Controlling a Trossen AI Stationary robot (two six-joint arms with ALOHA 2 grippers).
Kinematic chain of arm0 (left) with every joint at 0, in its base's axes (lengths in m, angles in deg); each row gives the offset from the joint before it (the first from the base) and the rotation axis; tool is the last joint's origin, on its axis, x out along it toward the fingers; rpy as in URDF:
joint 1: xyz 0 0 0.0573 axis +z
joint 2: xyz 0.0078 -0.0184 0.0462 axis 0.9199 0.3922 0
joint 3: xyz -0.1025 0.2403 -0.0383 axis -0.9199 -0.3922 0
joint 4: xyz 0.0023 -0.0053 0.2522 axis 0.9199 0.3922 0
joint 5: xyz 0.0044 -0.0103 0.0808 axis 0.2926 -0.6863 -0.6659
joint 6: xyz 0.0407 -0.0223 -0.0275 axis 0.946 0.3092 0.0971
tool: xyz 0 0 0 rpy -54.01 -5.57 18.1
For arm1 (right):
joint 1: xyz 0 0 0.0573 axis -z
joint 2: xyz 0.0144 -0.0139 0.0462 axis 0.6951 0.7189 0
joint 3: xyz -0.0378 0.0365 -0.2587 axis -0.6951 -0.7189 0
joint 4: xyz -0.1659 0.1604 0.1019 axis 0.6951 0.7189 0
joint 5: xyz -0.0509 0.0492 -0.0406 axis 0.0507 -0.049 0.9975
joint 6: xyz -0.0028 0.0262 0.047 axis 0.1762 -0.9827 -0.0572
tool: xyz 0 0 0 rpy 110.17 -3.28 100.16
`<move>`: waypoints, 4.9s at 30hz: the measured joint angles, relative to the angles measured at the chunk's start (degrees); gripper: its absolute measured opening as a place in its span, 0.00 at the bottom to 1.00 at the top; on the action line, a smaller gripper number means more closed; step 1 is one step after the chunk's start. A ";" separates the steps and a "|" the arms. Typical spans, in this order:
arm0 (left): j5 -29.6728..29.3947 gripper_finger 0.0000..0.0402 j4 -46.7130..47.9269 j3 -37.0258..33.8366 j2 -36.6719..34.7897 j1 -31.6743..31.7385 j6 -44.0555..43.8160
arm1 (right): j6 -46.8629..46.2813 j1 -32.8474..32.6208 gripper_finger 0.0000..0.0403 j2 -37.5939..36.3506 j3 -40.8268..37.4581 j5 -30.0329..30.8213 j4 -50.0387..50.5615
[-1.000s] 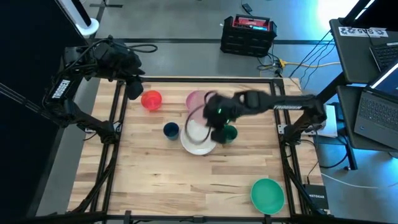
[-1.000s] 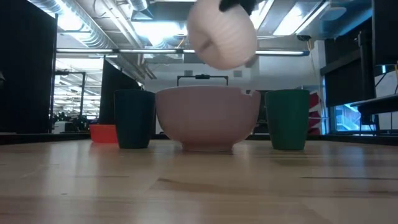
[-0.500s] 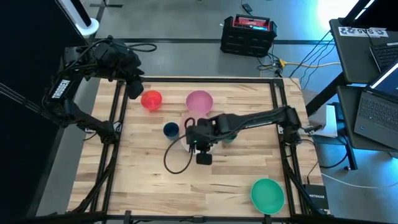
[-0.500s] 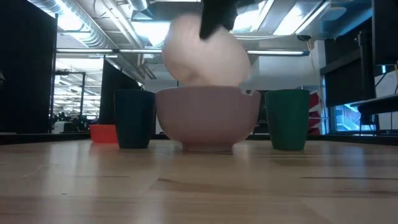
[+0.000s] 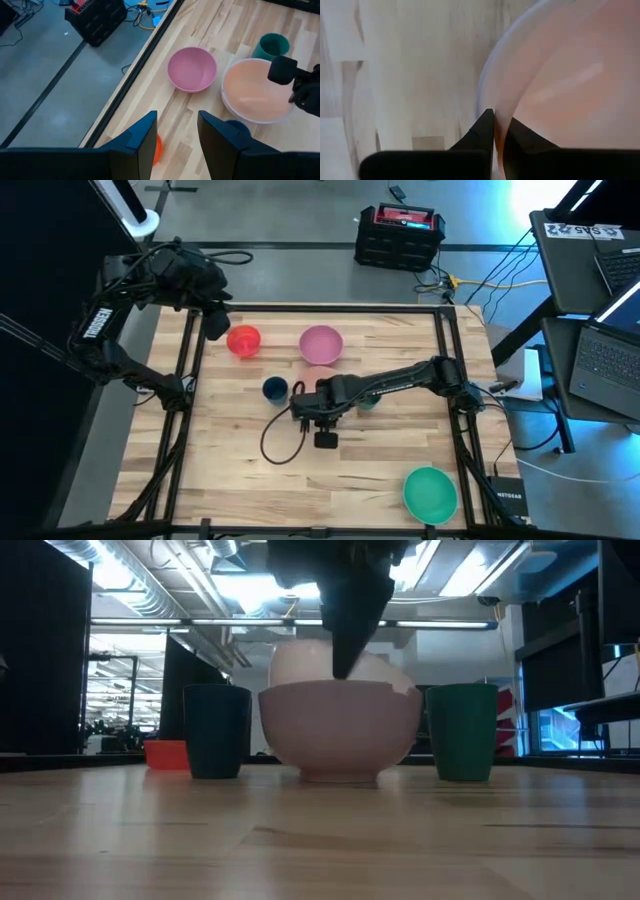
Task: Nest bowls inside each other
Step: Stack the light orange bowl in the white bowl, then stack the pink bowl in the light orange bowl, then stack the blue bowl on the pink bowl
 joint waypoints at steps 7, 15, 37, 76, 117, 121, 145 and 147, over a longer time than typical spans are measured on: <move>0.00 0.31 0.02 0.00 0.00 0.00 0.65 | -0.49 0.11 0.14 0.57 -0.07 -0.57 0.15; 0.00 0.31 0.02 0.00 0.00 0.00 0.61 | -1.45 0.00 0.40 -3.93 -0.07 -0.96 0.24; 1.57 0.31 -0.01 -14.30 0.07 -8.67 -4.64 | -0.22 22.85 0.53 -14.32 -0.04 6.92 -5.89; 1.55 0.31 -9.70 -24.37 0.00 -15.74 -5.40 | -7.34 38.25 0.10 1.22 -8.57 -3.87 -8.57; 1.51 0.31 -8.25 -24.28 -0.36 -16.17 -6.72 | 10.49 20.67 0.00 -1.94 6.11 -6.33 11.50; 1.51 0.31 -8.19 -24.28 -0.39 -16.15 -6.27 | 10.74 21.11 0.01 -1.79 1.89 -7.82 9.39; 1.51 0.31 -8.06 -24.28 -0.39 -17.78 -4.19 | 2.88 -1.51 0.46 -21.36 -5.71 -10.87 17.53; 1.51 0.31 -8.14 -24.28 -0.39 -18.28 -4.04 | -0.53 -7.43 0.46 -25.94 -10.26 -10.27 16.27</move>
